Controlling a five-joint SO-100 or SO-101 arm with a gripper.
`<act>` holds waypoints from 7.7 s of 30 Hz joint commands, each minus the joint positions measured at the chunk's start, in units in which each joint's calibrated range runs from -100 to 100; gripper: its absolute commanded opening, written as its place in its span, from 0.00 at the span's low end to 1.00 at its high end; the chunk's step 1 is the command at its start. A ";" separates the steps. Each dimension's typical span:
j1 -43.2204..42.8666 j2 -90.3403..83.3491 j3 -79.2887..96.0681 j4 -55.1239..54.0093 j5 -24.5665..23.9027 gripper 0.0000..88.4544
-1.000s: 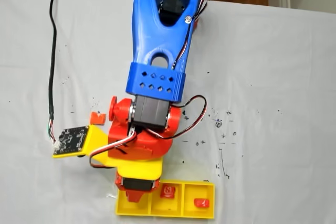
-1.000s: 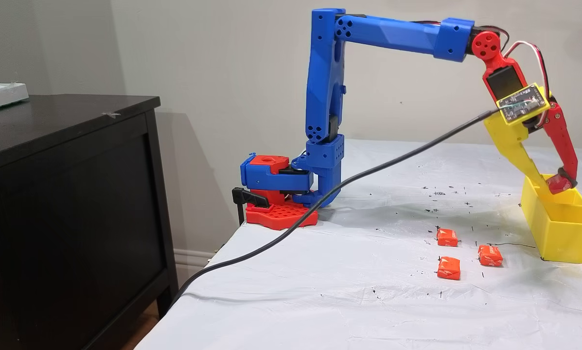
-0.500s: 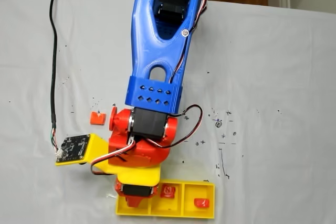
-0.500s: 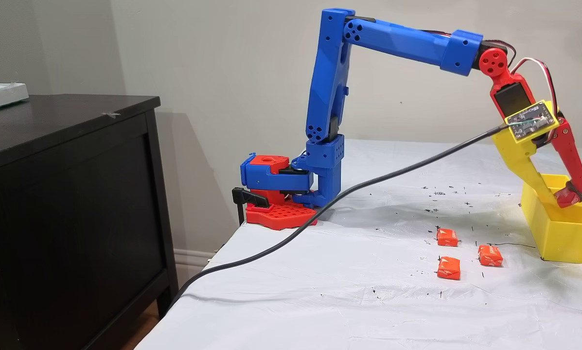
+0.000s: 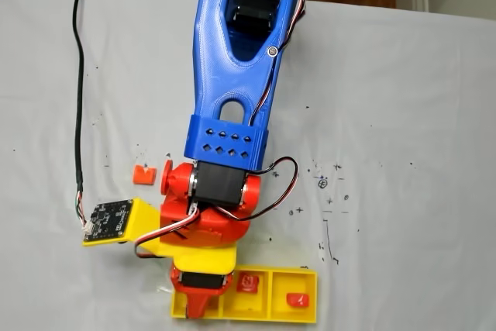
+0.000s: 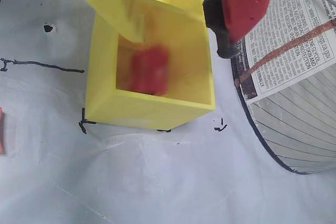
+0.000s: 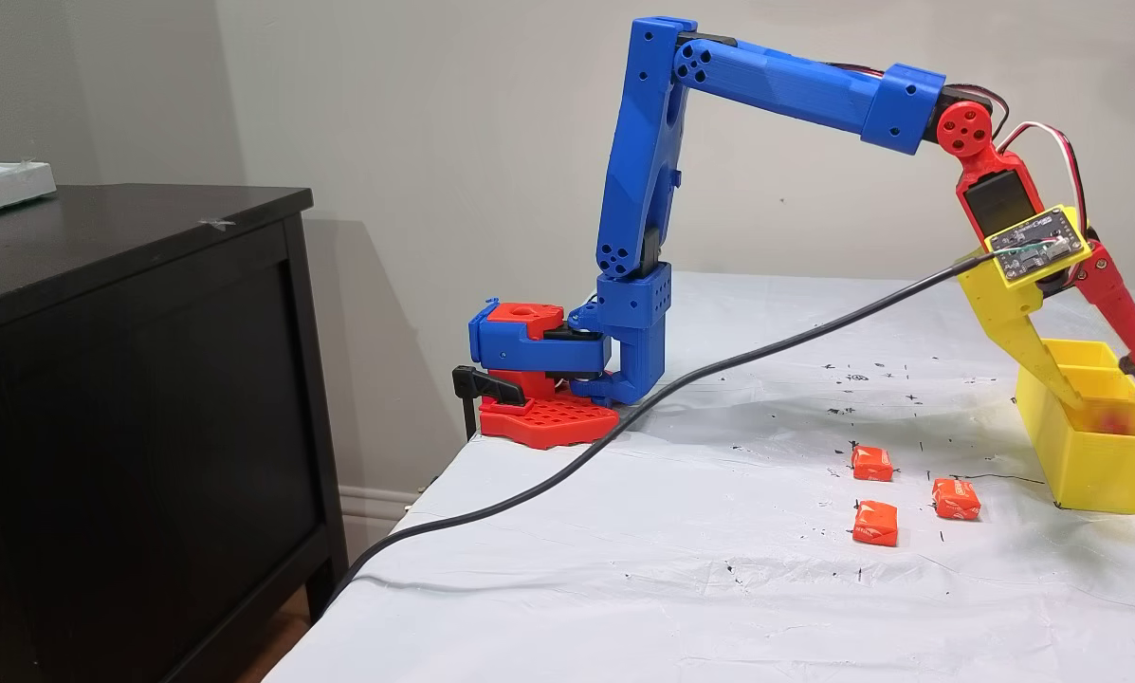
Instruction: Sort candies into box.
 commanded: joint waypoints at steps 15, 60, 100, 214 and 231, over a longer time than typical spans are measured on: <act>0.37 -3.72 -6.80 6.28 -0.15 0.16; 7.16 -27.55 33.80 11.68 10.70 0.30; 5.17 -9.15 24.15 11.11 10.50 0.23; 0.10 -6.43 -9.71 19.29 3.03 0.00; 7.07 -2.87 -8.35 24.04 15.38 0.13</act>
